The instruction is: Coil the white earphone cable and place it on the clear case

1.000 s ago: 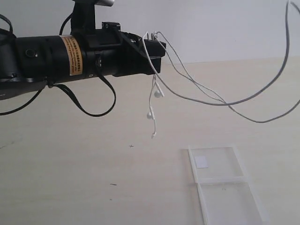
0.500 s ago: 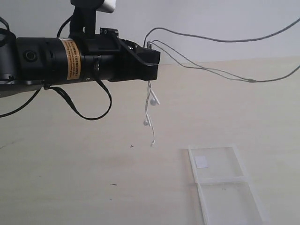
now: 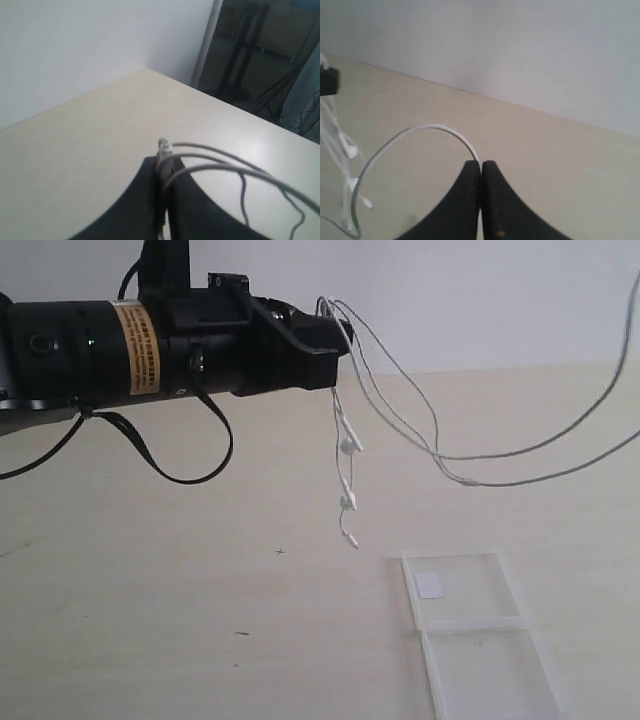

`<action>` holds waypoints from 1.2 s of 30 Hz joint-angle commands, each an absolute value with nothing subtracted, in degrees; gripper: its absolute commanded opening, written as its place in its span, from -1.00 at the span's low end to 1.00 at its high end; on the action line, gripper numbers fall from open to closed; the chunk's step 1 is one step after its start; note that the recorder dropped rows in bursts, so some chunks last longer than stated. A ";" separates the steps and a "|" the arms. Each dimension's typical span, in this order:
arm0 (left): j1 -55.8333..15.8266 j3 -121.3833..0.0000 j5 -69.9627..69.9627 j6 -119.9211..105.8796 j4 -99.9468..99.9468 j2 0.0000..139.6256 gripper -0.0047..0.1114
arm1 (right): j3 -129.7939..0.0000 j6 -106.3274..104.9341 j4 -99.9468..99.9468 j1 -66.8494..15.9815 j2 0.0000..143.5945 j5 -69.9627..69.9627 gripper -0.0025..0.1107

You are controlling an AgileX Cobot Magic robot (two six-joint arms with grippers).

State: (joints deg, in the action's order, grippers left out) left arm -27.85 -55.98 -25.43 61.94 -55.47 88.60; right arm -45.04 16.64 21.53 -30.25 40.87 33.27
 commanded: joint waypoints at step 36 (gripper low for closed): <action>-27.97 -60.57 -15.73 69.36 -55.33 83.94 -0.92 | -44.40 -12.70 -16.75 -30.01 47.24 40.13 0.41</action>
State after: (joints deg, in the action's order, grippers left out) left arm -27.85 -60.17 -16.29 69.17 -55.47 84.34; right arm -44.70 -9.84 -14.80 -30.25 47.52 42.01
